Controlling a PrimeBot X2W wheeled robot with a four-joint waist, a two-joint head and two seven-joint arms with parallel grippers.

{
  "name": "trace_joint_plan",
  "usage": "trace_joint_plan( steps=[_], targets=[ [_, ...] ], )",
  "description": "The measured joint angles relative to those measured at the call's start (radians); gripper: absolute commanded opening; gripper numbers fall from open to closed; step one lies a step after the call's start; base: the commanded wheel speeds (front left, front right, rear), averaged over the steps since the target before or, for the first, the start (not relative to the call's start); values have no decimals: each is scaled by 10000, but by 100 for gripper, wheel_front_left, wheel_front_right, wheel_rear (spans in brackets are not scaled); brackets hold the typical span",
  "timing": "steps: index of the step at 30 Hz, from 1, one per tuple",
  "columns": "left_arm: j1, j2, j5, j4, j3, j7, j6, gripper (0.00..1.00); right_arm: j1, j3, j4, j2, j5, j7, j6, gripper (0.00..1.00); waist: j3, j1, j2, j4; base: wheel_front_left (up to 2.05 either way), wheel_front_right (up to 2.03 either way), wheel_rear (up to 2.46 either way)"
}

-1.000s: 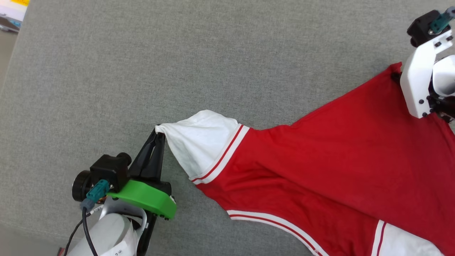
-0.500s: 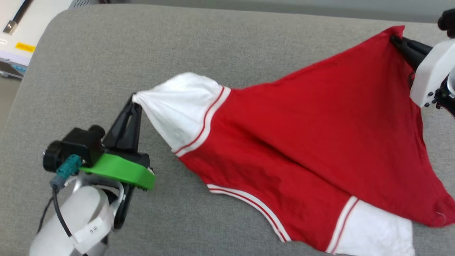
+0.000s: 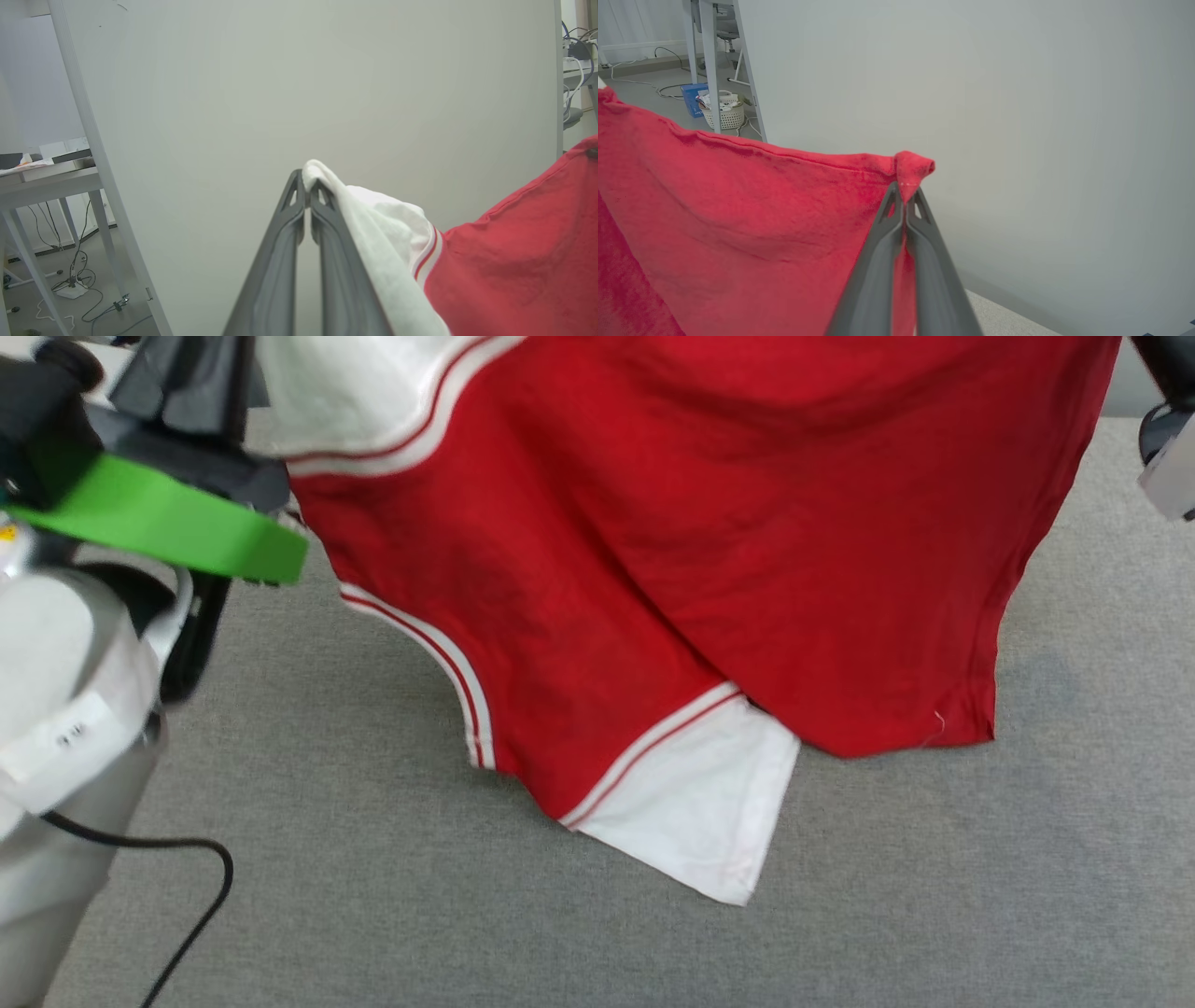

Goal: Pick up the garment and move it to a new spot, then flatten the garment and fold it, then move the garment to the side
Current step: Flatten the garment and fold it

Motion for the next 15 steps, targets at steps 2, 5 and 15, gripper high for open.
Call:
trace_joint_plan(
  steps=[2,5,15],
  targets=[
    [-799,0,17,167,31,173,-209,0,-291,-366,-159,90,-209,182,0,0,179,0,0,-59,0,0,0],
    [-2163,-29,79,495,132,401,-500,0,-956,-901,-295,324,-523,489,0,0,555,0,0,-123,0,0,0],
    [-7245,-255,516,2243,54,1185,-1526,0,-4595,-2011,359,1277,-1996,1104,0,0,2264,1,0,-318,0,0,0]
  ],
)
